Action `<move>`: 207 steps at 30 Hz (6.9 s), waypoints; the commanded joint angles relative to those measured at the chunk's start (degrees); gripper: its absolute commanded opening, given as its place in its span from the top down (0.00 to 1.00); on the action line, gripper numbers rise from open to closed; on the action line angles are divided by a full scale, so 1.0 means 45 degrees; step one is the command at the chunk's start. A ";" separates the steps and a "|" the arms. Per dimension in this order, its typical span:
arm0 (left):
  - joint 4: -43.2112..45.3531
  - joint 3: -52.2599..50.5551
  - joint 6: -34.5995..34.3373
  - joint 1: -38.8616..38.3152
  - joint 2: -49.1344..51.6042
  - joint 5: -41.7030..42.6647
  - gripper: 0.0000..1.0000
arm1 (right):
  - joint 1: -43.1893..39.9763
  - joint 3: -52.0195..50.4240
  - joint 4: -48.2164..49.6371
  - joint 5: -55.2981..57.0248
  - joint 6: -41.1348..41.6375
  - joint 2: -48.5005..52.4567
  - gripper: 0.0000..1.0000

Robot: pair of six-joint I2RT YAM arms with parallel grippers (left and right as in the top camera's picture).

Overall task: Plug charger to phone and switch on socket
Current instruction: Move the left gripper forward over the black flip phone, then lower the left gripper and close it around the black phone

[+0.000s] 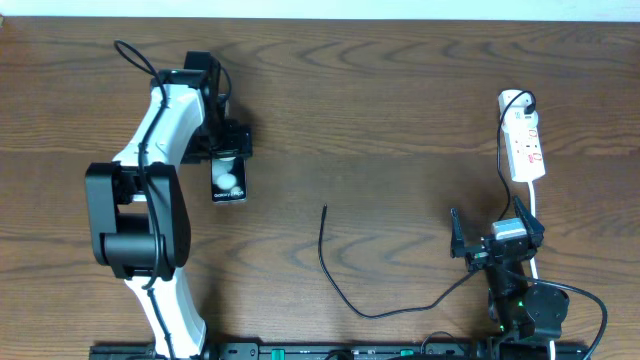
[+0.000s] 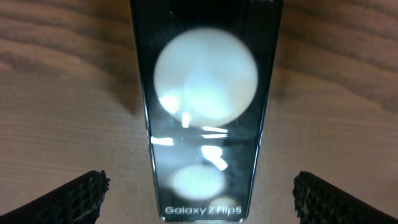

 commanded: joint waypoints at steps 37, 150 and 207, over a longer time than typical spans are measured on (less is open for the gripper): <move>0.0894 -0.0486 -0.0826 -0.0136 0.0971 -0.0457 0.03 | 0.0058 -0.0015 -0.0068 0.0053 -0.0034 -0.0068 0.01; 0.2186 -0.1846 -0.0719 -0.0146 0.1127 -0.0136 0.20 | 0.0058 -0.0015 -0.0063 0.0053 -0.0034 -0.0068 0.01; 0.1195 -0.0413 -0.0729 -0.0141 0.0627 -0.0121 0.92 | 0.0058 -0.0015 -0.0063 0.0053 -0.0034 -0.0068 0.01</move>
